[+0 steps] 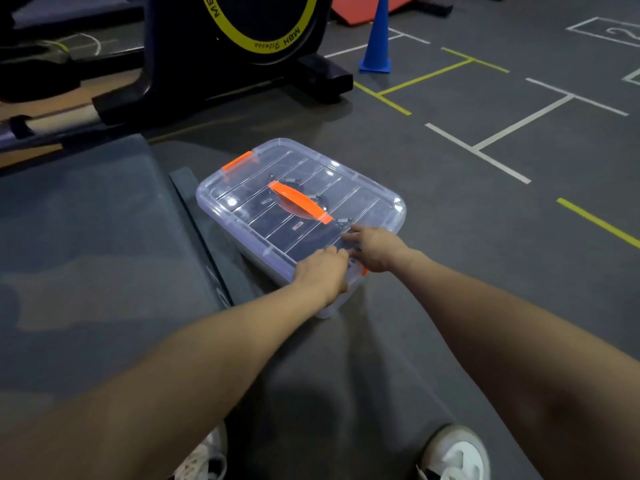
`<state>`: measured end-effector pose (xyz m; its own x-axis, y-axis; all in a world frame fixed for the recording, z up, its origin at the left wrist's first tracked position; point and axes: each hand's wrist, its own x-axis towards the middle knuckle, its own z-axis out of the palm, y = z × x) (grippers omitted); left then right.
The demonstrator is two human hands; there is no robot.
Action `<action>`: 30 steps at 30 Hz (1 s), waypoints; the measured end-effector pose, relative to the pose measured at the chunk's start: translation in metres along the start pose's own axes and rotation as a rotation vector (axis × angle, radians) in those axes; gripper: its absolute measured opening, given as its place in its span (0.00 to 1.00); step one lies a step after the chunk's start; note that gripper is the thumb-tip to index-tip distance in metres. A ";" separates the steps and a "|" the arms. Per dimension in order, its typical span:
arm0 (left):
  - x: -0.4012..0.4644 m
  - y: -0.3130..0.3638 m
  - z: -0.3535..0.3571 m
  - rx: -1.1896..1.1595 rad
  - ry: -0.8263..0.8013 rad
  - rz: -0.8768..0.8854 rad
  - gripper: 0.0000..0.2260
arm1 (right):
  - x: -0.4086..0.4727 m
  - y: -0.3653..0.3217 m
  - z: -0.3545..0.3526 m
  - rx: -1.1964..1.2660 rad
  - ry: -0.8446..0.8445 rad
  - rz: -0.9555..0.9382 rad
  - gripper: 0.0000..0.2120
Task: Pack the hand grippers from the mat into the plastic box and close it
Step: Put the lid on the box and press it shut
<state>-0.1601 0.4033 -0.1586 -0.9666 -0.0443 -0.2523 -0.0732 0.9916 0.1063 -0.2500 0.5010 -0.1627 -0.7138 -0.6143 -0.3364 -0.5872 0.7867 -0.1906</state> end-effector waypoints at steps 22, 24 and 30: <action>-0.049 -0.105 -0.021 0.146 -0.087 0.082 0.16 | 0.004 -0.045 0.004 -0.280 -0.073 -0.156 0.31; -0.045 -0.106 -0.021 0.142 -0.073 0.076 0.15 | 0.011 -0.043 0.004 -0.290 -0.056 -0.154 0.30; -0.034 -0.111 -0.021 0.142 -0.034 0.060 0.14 | 0.029 -0.038 0.001 -0.310 -0.064 -0.161 0.30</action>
<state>-0.1243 0.2921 -0.1419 -0.9591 0.0171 -0.2826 0.0221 0.9997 -0.0144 -0.2478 0.4530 -0.1660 -0.5830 -0.7164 -0.3834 -0.7852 0.6180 0.0393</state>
